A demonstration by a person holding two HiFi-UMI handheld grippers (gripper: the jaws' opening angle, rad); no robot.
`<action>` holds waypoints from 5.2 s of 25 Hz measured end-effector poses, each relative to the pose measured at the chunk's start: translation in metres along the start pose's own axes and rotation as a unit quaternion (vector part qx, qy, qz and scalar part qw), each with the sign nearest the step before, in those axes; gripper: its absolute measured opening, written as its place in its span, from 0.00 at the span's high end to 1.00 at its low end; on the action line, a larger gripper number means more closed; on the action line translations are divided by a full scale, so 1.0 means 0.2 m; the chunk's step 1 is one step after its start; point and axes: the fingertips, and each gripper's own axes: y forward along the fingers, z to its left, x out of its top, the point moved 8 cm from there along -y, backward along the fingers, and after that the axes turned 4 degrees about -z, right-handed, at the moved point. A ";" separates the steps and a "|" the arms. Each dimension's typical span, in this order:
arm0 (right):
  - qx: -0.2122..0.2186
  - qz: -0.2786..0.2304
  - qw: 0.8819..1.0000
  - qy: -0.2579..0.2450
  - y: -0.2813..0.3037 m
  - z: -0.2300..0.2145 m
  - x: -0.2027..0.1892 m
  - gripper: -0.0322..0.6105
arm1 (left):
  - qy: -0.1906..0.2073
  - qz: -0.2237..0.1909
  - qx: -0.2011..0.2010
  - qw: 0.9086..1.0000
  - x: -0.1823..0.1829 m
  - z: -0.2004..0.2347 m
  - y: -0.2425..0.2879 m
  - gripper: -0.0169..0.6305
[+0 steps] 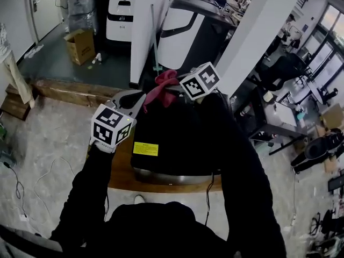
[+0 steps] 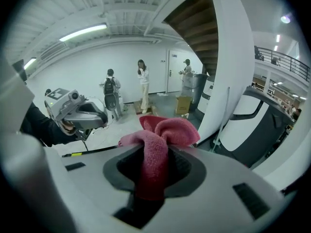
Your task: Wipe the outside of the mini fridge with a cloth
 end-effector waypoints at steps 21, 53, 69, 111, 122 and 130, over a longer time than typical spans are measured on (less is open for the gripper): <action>-0.023 0.095 0.995 -0.006 0.25 0.06 -0.19 0.81 | -0.034 0.049 0.006 0.998 -0.26 -0.04 -0.07 0.96; -0.002 -0.062 0.998 -0.025 -0.96 1.06 -0.66 0.80 | 0.013 0.015 0.056 0.998 0.07 -1.29 -0.67 0.96; -0.133 -0.128 0.981 0.051 -1.37 0.26 -0.90 0.79 | 0.006 -0.021 -0.039 0.999 0.23 -1.42 0.22 0.96; -0.070 0.078 0.994 -0.044 -1.07 -0.10 -1.24 0.82 | 0.000 0.039 -0.002 0.999 0.18 -1.62 0.71 0.96; -0.010 0.074 0.996 -0.054 -1.33 0.35 -1.48 0.82 | 0.007 0.042 0.010 0.999 0.15 -2.05 0.50 0.96; -0.014 -0.058 0.998 -0.012 -1.59 0.50 -1.58 0.81 | 0.007 0.010 0.016 1.000 0.14 -2.31 0.35 0.96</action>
